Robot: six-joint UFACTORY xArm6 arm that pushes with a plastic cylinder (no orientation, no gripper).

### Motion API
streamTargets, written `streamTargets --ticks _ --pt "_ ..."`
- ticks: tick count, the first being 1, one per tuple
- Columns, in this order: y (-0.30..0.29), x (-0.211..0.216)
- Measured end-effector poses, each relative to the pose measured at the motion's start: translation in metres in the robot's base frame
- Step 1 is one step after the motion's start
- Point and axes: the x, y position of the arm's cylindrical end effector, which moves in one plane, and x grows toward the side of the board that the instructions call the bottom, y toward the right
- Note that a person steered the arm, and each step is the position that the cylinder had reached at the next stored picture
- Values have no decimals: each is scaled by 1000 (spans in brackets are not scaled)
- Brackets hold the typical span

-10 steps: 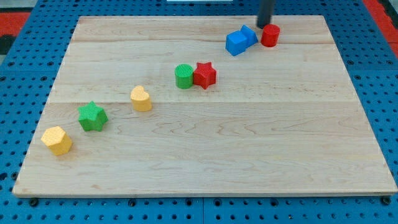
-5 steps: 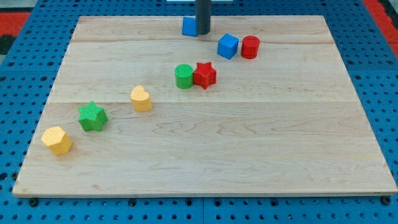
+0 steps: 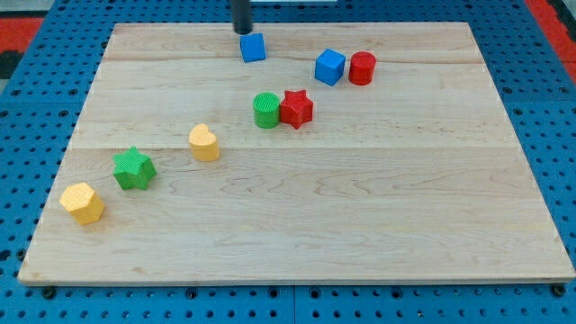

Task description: Move the triangle towards the top left side

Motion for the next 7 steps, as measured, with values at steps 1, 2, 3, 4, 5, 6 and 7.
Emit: streamTargets --ticks 1,2,3,4,5,6,7 --pt "39 20" --pt "8 48" --pt "-78 48" --pt "-70 40" --pt "-60 11" --pt "-111 8" --pt "-150 8"
